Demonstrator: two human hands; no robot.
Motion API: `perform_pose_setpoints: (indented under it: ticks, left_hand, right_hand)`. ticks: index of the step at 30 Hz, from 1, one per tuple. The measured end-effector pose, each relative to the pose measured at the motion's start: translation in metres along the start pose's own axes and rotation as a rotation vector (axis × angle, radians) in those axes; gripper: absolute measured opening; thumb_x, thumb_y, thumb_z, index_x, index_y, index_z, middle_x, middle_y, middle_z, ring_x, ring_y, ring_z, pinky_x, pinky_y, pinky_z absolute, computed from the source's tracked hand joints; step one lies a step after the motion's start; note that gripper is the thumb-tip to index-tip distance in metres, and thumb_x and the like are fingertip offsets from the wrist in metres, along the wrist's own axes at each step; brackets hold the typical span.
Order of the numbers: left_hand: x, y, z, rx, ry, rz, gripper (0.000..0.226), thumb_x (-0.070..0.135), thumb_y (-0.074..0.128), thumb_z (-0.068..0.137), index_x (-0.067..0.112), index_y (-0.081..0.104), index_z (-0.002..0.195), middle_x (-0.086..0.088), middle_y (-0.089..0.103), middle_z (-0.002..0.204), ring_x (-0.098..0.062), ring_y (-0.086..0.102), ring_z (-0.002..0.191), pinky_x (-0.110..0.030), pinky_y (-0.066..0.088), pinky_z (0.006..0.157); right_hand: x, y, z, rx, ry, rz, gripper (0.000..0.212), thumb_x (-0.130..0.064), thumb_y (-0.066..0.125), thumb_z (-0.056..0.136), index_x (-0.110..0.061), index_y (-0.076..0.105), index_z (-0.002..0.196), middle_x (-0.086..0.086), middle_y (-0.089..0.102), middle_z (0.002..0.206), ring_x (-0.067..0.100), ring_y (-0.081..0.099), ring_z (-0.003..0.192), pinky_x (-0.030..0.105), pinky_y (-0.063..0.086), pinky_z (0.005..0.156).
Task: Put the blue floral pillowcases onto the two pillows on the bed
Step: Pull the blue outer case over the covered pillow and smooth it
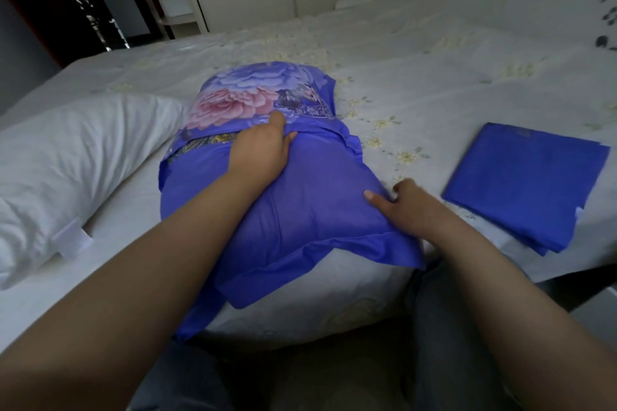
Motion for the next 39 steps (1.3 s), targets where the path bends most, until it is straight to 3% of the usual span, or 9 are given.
perform_pose_setpoints:
  ticks: [3, 10, 14, 20, 23, 25, 30, 35, 39]
  left_hand:
    - [0.001, 0.002, -0.004, 0.030, -0.031, 0.082, 0.038, 0.037, 0.037, 0.100, 0.005, 0.043, 0.119, -0.020, 0.066, 0.091, -0.040, 0.062, 0.080, -0.036, 0.029, 0.057]
    - [-0.004, -0.005, -0.004, 0.103, -0.181, -0.032, 0.039, 0.042, 0.040, 0.098, 0.008, 0.045, 0.117, -0.023, 0.066, 0.094, -0.041, 0.062, 0.085, -0.038, 0.034, 0.059]
    - [-0.028, -0.029, 0.006, 0.097, -0.267, -0.165, 0.047, 0.057, 0.048, 0.088, 0.013, 0.053, 0.103, -0.017, 0.064, 0.099, -0.036, 0.059, 0.095, -0.040, 0.043, 0.071]
    - [-0.022, -0.026, -0.022, 0.091, -0.148, -0.296, 0.041, 0.048, 0.063, 0.082, 0.021, 0.055, 0.112, -0.004, 0.057, 0.115, -0.028, 0.052, 0.109, -0.041, 0.041, 0.088]
    - [-0.023, -0.026, -0.050, 0.308, -0.136, -0.323, 0.028, 0.040, 0.063, 0.084, 0.020, 0.060, 0.103, -0.003, 0.057, 0.106, -0.026, 0.052, 0.099, -0.038, 0.039, 0.086]
    - [-0.022, -0.022, -0.071, 0.395, -0.205, -0.430, 0.016, 0.033, 0.062, 0.087, 0.018, 0.059, 0.087, 0.001, 0.057, 0.088, -0.022, 0.052, 0.084, -0.034, 0.040, 0.079]
    - [-0.031, -0.004, -0.109, 0.561, -0.377, -0.650, 0.015, 0.026, 0.054, 0.091, 0.013, 0.057, 0.082, 0.001, 0.053, 0.086, -0.022, 0.050, 0.083, -0.029, 0.037, 0.080]
    - [-0.041, 0.011, -0.151, 0.579, -0.411, -0.793, 0.020, 0.024, 0.057, 0.089, 0.018, 0.055, 0.108, 0.005, 0.054, 0.109, -0.007, 0.053, 0.101, -0.035, 0.046, 0.089]
    - [-0.042, 0.022, -0.168, 0.429, -0.231, -0.785, 0.040, 0.029, 0.063, 0.084, 0.021, 0.052, 0.122, 0.008, 0.049, 0.134, -0.003, 0.047, 0.123, -0.018, 0.037, 0.103]
  right_hand:
    - [-0.007, 0.020, 0.001, -0.330, 0.145, 0.546, 0.068, -0.063, 0.057, 0.080, -0.006, 0.057, 0.117, 0.007, 0.066, 0.109, 0.023, 0.064, 0.093, 0.035, 0.053, 0.084]
    - [-0.029, 0.011, -0.004, -0.132, -0.106, 0.943, 0.020, -0.017, 0.066, 0.087, -0.008, 0.066, 0.104, 0.010, 0.071, 0.100, 0.021, 0.068, 0.086, 0.034, 0.056, 0.081]
    - [-0.021, -0.034, 0.020, 0.350, -0.418, 0.440, 0.014, -0.028, 0.061, 0.090, -0.014, 0.063, 0.090, 0.000, 0.062, 0.075, 0.013, 0.057, 0.068, 0.028, 0.045, 0.065]
    - [0.006, -0.024, 0.067, 0.553, -0.137, -0.293, 0.026, -0.029, 0.048, 0.095, -0.016, 0.062, 0.112, 0.014, 0.061, 0.113, 0.036, 0.052, 0.104, 0.040, 0.039, 0.083]
    - [0.010, -0.019, 0.056, 0.796, -0.187, -0.180, 0.032, -0.016, 0.055, 0.088, -0.014, 0.059, 0.120, 0.015, 0.049, 0.124, 0.037, 0.045, 0.111, 0.044, 0.035, 0.088]
    - [-0.010, -0.005, 0.025, 0.920, -0.429, 0.037, 0.027, -0.017, 0.056, 0.087, -0.010, 0.058, 0.114, 0.015, 0.052, 0.116, 0.034, 0.049, 0.104, 0.042, 0.039, 0.085]
    - [-0.066, 0.072, -0.067, 0.595, -0.932, 0.148, 0.021, -0.031, 0.053, 0.091, -0.013, 0.060, 0.099, 0.008, 0.056, 0.103, 0.024, 0.056, 0.091, 0.031, 0.046, 0.079]
    - [-0.074, 0.122, -0.062, 0.552, -0.891, -0.174, 0.041, -0.046, 0.060, 0.083, -0.016, 0.059, 0.111, 0.014, 0.053, 0.118, 0.033, 0.050, 0.108, 0.044, 0.039, 0.101]
    - [-0.071, 0.119, -0.051, 0.717, -0.896, -0.130, 0.019, -0.030, 0.060, 0.087, -0.012, 0.065, 0.086, 0.013, 0.060, 0.108, 0.031, 0.054, 0.098, 0.040, 0.049, 0.082]
Point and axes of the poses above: each hand's wrist, its own z-axis towards the middle knuckle, its own y-axis out of the palm, x = y × z, the point moved 1 cm from there along z, towards the middle knuckle
